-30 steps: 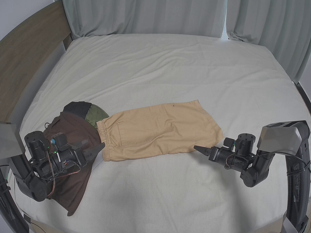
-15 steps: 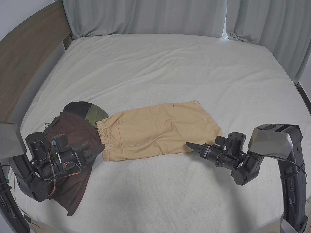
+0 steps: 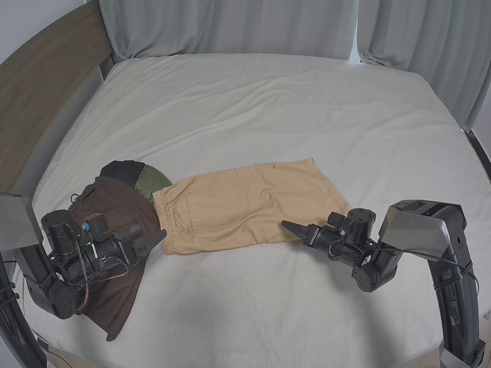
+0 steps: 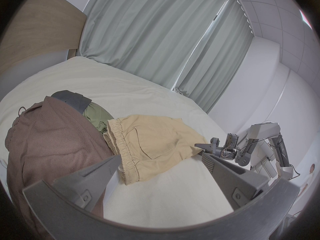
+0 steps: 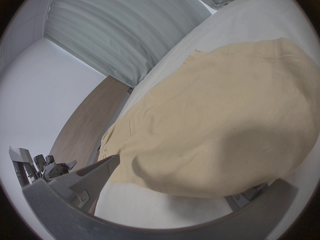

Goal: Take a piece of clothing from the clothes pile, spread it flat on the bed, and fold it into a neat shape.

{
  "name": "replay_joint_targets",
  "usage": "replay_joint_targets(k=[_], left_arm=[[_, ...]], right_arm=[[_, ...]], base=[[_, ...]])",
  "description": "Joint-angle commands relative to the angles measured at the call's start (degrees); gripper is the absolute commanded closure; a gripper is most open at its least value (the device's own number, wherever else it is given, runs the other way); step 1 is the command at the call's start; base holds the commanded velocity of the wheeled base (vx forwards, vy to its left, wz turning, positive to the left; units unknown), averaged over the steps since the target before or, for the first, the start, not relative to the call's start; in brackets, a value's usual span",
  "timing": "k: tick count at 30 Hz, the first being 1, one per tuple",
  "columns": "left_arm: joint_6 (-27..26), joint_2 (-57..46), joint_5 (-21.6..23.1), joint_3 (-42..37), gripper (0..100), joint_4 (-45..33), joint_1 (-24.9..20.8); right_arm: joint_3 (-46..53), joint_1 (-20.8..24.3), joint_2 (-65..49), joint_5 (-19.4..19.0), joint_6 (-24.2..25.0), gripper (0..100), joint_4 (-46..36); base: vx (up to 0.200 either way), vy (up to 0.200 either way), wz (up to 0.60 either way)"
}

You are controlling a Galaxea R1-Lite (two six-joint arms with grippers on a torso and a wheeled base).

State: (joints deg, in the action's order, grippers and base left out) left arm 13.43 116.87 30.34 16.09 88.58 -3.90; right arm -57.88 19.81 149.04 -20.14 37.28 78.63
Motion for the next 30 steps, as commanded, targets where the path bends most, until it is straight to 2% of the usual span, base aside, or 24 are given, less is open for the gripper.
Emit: replay_joint_targets(k=[1, 7, 8, 19, 30], left_arm=[[0.1, -0.1, 0.0, 0.0, 0, 0.0, 0.0], [0.0, -0.1, 0.0, 0.1, 0, 0.0, 0.0], [0.1, -0.1, 0.0, 0.0, 0, 0.0, 0.0], [0.1, 0.1, 0.0, 0.0, 0, 0.0, 0.0], [0.5, 0.2, 0.0, -0.4, 0, 0.0, -0.1]], right_arm=[[-1.5, 0.1, 1.9, 0.6, 0.0, 0, -0.1], [-1.9, 0.1, 2.0, 1.0, 0.0, 0, -0.2], [-1.9, 0.2, 2.1, 1.0, 0.0, 100, -0.1], [-1.3, 0.7, 2.0, 1.1, 0.0, 100, 0.1], [7.4, 0.8, -3.7, 1.8, -2.1, 100, 0.5]], base=[[0.0, 0.0, 0.0], [0.0, 0.0, 0.0], [0.0, 0.0, 0.0], [0.0, 0.0, 0.0], [0.0, 0.0, 0.0]])
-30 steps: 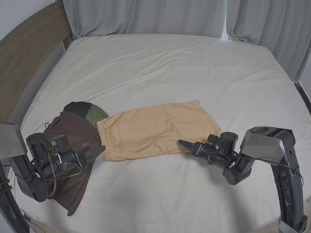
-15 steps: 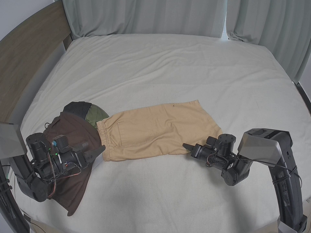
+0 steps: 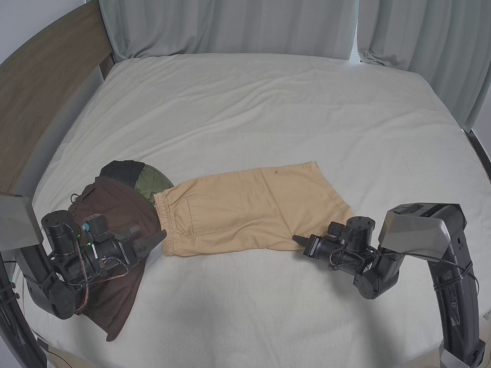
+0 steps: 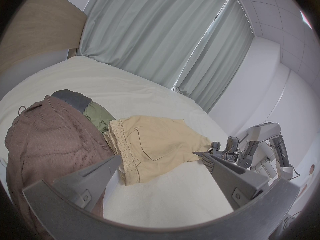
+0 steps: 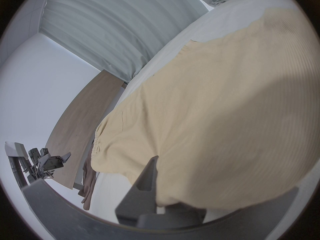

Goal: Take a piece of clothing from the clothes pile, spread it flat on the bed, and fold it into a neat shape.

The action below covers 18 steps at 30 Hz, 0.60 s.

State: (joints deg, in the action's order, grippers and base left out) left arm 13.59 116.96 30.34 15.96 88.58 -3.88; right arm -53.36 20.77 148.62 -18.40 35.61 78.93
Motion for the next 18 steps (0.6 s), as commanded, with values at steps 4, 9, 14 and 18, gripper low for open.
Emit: replay_joint_targets(k=[4, 9, 14, 18], left_arm=[[1.9, 0.1, 0.0, 0.0, 0, 0.0, -0.2], [2.0, 0.1, 0.0, -0.3, 0, 0.0, -0.1], [2.0, 1.3, 0.1, -0.1, 0, 0.0, -0.2], [2.0, 1.7, 0.1, -0.2, 0, 0.0, -0.2]], right_arm=[[7.6, 0.0, -5.6, 0.0, -0.5, 100, 0.3], [11.3, -0.1, -6.6, 0.1, -0.8, 100, 0.6], [15.3, -0.2, -7.1, 1.2, -3.2, 100, 1.7], [19.6, -0.1, -7.6, 1.4, -3.5, 100, 5.5]], base=[[0.0, 0.0, 0.0], [0.0, 0.0, 0.0], [0.0, 0.0, 0.0], [0.0, 0.0, 0.0]])
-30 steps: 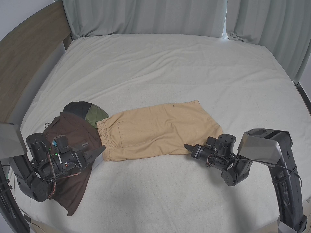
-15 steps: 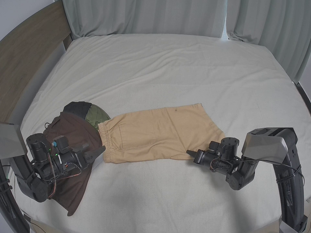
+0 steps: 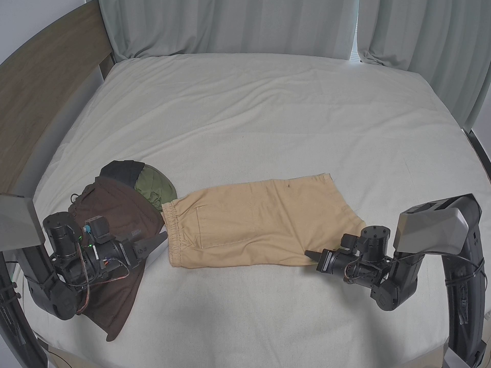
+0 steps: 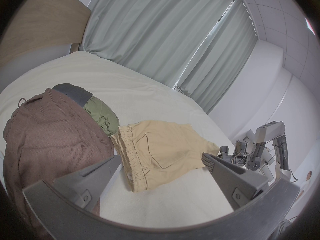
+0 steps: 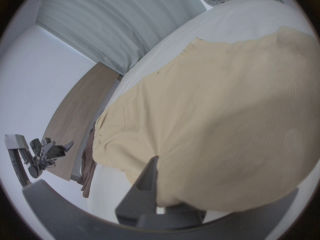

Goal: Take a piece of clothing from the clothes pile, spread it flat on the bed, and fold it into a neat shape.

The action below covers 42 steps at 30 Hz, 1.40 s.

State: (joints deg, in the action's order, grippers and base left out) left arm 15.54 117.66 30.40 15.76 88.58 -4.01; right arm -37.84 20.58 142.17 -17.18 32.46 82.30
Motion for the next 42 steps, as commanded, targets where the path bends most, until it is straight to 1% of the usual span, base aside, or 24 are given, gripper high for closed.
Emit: replay_joint_targets(k=[1, 8, 12, 20, 26, 30, 33, 37, 38, 42], left_arm=[[0.0, 1.0, 0.0, 0.0, 0, 0.0, 0.0], [0.0, 1.1, 0.0, -0.2, 0, 0.0, -0.1], [-0.1, 1.6, 0.2, -0.6, 0, 0.0, -0.2], [-0.1, 1.6, 0.5, -1.5, 0, 0.0, -0.6], [-0.2, 1.7, 0.9, -1.4, 0, 0.1, -0.6], [-0.2, 1.5, 2.1, -1.7, 0, 0.1, -0.8], [-0.3, 1.6, 4.6, -1.6, 0, 0.1, -0.7], [-0.4, 2.0, 6.8, -1.5, 0, 0.1, -0.5], [-0.3, 2.0, 7.0, -1.3, 0, 0.1, -0.4], [-0.3, 1.4, 8.3, -1.3, 0, 0.1, -0.6]], right_arm=[[4.4, 0.1, -1.2, 0.2, -0.4, 100, 2.3], [11.4, 0.1, -3.2, 0.3, -0.5, 100, 3.4], [15.3, -0.5, -3.4, 0.4, -3.2, 100, 4.9], [21.6, -0.5, -4.1, 0.4, -3.3, 100, 5.9], [26.1, 0.3, -5.2, 0.6, -3.3, 100, 5.9], [26.9, 0.3, -5.2, 0.7, -3.2, 100, 6.0], [26.7, 0.2, -4.7, 1.9, -3.2, 100, 6.0], [26.7, 0.3, -4.7, 2.0, -3.2, 100, 6.0], [26.6, 0.3, -4.7, 2.0, -3.2, 0, 6.0], [26.6, 0.6, -5.1, 2.0, -3.2, 0, 5.9]], base=[[0.0, 0.0, 0.0], [0.0, 0.0, 0.0], [0.0, 0.0, 0.0], [0.0, 0.0, 0.0], [0.0, 0.0, 0.0], [0.0, 0.0, 0.0], [0.0, 0.0, 0.0], [0.0, 0.0, 0.0], [0.0, 0.0, 0.0], [0.0, 0.0, 0.0]])
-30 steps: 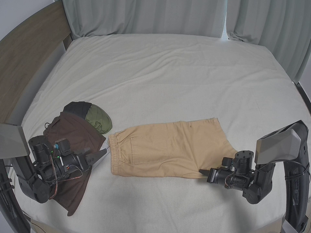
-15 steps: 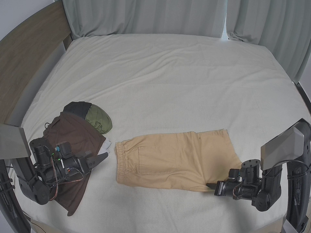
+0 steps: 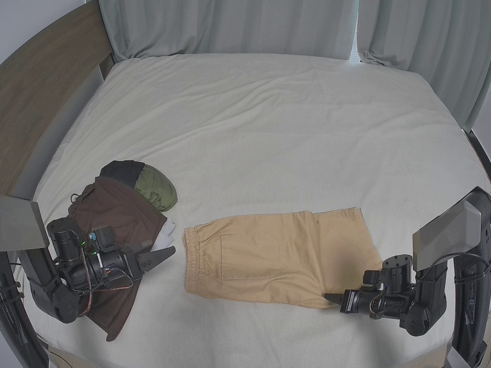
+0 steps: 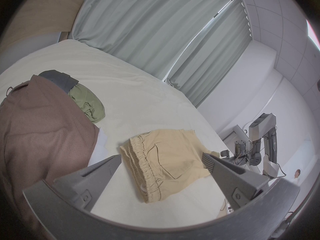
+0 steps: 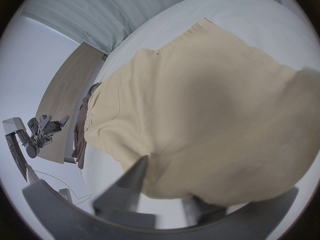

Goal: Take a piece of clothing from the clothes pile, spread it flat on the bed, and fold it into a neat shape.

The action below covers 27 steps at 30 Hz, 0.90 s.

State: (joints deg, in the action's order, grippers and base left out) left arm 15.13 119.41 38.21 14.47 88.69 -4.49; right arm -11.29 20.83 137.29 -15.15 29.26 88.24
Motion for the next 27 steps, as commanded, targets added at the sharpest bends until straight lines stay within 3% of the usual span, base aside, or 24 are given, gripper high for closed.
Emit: replay_joint_targets(k=[1, 14, 19, 27], left_arm=[[0.2, -0.4, 0.8, 0.1, 0, 0.0, -0.1], [-0.1, -0.8, 1.9, 0.1, 0, 0.1, -0.3], [0.6, -6.0, 2.0, -2.3, 0, 0.0, 0.1], [0.5, -7.6, 2.0, -3.0, 0, 0.0, -0.3]], right_arm=[[0.1, 0.5, -0.3, -0.1, 0.0, 0, 0.0], [9.6, 11.1, -9.7, -0.6, 0.3, 0, -0.1], [9.9, 14.7, -14.7, -0.8, 0.3, 0, -0.1], [7.4, 15.1, -20.9, -2.4, 0.3, 0, -0.1]], base=[[0.0, 0.0, 0.0], [0.0, 0.0, 0.0], [0.0, 0.0, 0.0], [0.0, 0.0, 0.0]])
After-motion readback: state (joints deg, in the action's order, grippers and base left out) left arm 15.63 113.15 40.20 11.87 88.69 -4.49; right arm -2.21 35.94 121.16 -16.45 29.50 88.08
